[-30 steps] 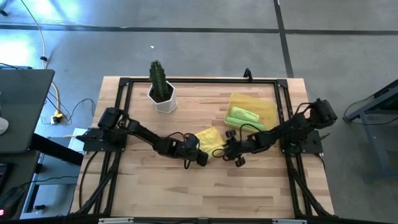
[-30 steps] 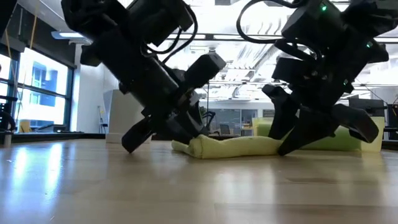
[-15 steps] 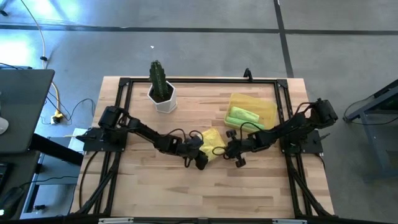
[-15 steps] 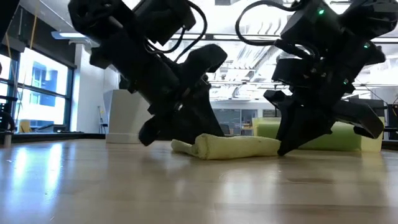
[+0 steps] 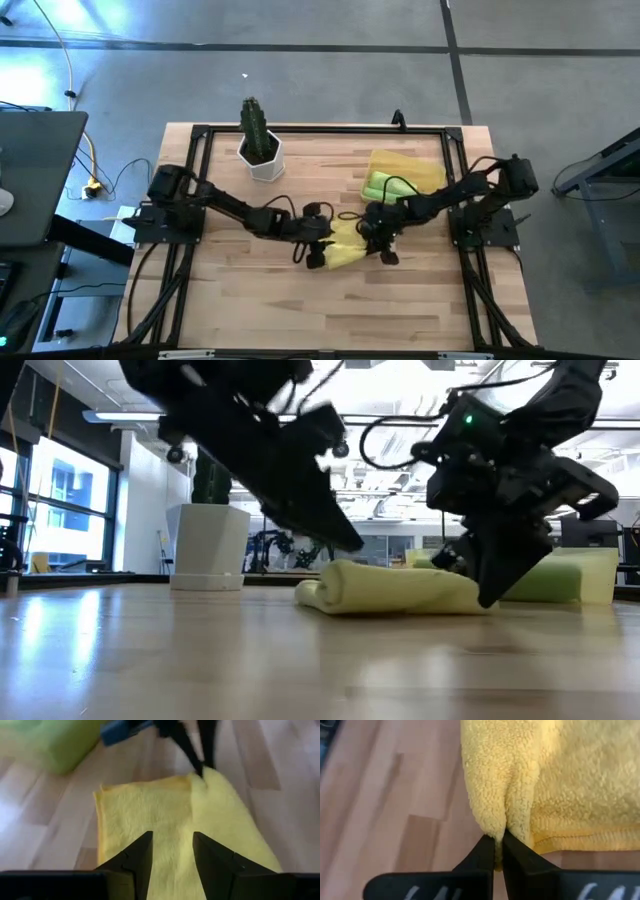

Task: Roll microfiber towels into tight, uniform cylinder then place into a basket
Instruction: Roll the yellow microfiber cloth

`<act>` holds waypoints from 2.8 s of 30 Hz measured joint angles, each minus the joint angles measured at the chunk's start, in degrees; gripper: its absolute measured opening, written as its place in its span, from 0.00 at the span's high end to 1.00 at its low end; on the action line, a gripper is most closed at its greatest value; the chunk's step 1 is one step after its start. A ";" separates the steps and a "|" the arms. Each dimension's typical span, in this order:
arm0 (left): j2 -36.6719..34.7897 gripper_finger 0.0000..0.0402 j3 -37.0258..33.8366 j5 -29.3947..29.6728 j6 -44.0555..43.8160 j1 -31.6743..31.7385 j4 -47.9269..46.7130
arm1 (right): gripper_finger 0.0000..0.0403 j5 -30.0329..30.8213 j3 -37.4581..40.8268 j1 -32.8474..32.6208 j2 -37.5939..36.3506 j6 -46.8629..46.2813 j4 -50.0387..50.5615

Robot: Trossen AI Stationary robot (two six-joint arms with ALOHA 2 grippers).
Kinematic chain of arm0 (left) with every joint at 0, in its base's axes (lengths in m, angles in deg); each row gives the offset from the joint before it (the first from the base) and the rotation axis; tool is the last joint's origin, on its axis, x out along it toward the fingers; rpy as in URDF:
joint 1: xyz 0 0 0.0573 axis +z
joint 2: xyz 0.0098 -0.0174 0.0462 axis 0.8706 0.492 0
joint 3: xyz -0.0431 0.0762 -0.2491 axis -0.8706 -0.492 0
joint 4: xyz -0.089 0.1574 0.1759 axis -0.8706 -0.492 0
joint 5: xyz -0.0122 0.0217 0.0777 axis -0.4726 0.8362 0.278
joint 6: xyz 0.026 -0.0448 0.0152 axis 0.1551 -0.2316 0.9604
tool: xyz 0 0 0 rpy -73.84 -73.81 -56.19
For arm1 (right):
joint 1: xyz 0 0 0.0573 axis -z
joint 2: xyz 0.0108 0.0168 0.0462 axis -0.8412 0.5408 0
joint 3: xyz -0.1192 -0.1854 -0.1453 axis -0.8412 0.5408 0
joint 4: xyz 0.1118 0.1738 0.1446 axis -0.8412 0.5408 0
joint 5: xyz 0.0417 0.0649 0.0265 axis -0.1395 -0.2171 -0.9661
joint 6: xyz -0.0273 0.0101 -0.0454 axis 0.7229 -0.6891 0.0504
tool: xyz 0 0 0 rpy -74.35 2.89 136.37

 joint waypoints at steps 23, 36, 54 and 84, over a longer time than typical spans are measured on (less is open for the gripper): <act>3.93 0.67 0.25 13.36 3.55 -8.68 4.11 | 1.00 -13.93 0.08 9.72 0.04 -19.88 0.10; 7.89 0.67 0.31 5.92 -9.99 -5.43 2.76 | 0.99 -13.71 -0.02 9.72 0.00 -19.08 -0.24; 8.28 0.98 0.39 -24.00 -36.92 -2.15 4.12 | 0.60 -10.76 -12.02 9.04 -0.09 14.94 23.42; 8.19 0.99 0.37 -28.12 -40.70 0.69 1.59 | 0.66 25.56 7.81 -13.77 -9.03 16.28 -16.48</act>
